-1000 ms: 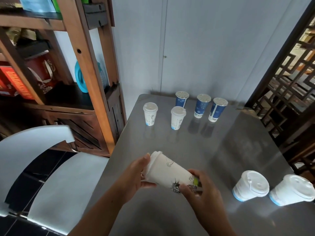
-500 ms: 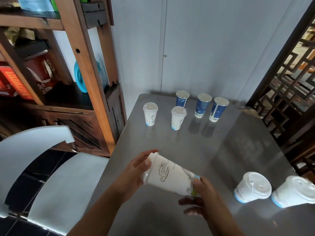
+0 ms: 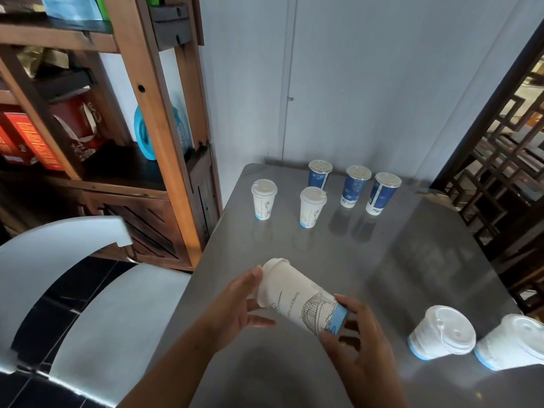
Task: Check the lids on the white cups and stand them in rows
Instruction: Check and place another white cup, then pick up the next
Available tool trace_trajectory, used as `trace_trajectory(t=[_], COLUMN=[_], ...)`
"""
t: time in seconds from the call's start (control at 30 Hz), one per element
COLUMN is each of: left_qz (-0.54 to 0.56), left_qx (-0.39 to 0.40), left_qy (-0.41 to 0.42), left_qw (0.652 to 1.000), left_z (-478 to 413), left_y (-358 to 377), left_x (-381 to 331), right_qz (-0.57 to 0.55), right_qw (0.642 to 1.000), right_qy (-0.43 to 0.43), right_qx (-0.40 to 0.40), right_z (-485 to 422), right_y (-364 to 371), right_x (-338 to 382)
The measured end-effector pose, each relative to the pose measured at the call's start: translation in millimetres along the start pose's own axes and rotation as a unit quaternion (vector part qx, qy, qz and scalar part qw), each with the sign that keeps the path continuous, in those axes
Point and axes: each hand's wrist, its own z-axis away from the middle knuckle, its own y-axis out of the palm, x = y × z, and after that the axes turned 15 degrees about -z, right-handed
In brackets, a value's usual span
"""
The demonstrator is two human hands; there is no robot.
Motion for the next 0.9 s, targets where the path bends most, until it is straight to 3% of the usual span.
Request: trace_trajectory(t=[0.13, 0.37, 0.47, 0.53, 0.63, 0.77, 0.9], left_qz=[0.041, 0.078, 0.091, 0.064, 0.043, 0.032, 0.001], left_qx=[-0.011, -0.006, 0.006, 0.003, 0.026, 0.121, 0.134], left_qy=[-0.009, -0.002, 0.009, 0.010, 0.028, 0.080, 0.075], left_qw=[0.999, 0.997, 0.996, 0.998, 0.998, 0.989, 0.988], left_z=[-4, -10, -11, -16, -23, -32, -52], left_y=[2, 14, 20, 28, 46, 79, 122], left_x=[-4, -5, -9, -17, -37, -65, -71], right_qz=[0.064, 0.120, -0.030, -0.154, -0.241, -0.281, -0.275], right_qw=[0.993, 0.982, 0.999, 0.981, 0.941, 0.909, 0.905], right_qy=[-0.101, -0.138, -0.017, 0.096, 0.216, 0.262, 0.253], right_qx=[0.018, 0.035, 0.039, 0.067, 0.098, 0.159, 0.203], right_z=[-1, 4, 7, 6, -5, -21, -41], right_y=[0, -6, -11, -16, -35, -70, -106], right_x=[-3, -9, -1, -3, -5, -4, -5])
